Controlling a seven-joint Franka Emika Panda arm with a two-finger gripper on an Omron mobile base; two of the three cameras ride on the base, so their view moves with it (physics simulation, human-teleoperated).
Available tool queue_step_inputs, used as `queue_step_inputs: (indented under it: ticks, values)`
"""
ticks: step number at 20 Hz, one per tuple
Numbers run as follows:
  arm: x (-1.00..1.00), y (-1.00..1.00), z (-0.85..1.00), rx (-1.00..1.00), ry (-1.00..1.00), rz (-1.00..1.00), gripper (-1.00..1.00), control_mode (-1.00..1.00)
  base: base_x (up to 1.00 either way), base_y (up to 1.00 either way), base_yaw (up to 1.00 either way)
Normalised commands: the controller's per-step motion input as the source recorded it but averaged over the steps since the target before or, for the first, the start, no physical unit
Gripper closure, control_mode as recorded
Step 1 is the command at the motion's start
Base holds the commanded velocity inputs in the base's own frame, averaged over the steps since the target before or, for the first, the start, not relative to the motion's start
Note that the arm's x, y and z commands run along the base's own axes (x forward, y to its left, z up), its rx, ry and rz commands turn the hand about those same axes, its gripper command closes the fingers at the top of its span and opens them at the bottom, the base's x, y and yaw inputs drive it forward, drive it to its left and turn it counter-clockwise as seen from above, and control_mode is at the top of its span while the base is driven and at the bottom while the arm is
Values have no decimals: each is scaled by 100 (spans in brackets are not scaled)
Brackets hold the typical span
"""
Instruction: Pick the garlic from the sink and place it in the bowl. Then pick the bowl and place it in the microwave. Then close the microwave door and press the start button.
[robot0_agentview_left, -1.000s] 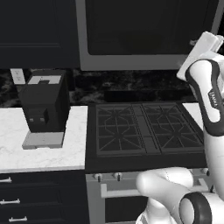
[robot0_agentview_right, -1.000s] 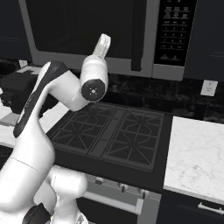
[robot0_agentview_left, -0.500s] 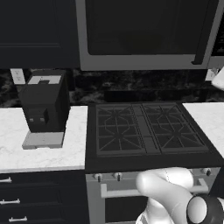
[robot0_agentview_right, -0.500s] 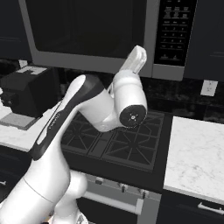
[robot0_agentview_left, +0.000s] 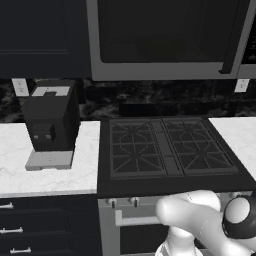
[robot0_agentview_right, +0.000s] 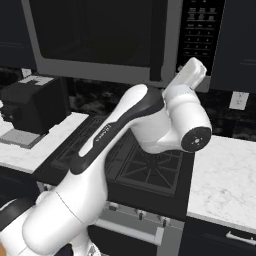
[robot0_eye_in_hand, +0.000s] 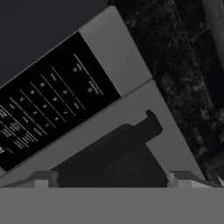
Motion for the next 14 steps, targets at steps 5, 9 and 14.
queue_step_inputs:
  ticks: [5, 9, 14]
  values:
    - [41, -3, -26, 2, 0, 1, -100, -100, 0, 0, 0]
    - [46, 1, -8, 3, 0, 0, -100, -100, 0, 0, 0]
    - [43, -5, 0, 3, 0, 0, -100, -100, 0, 0, 0]
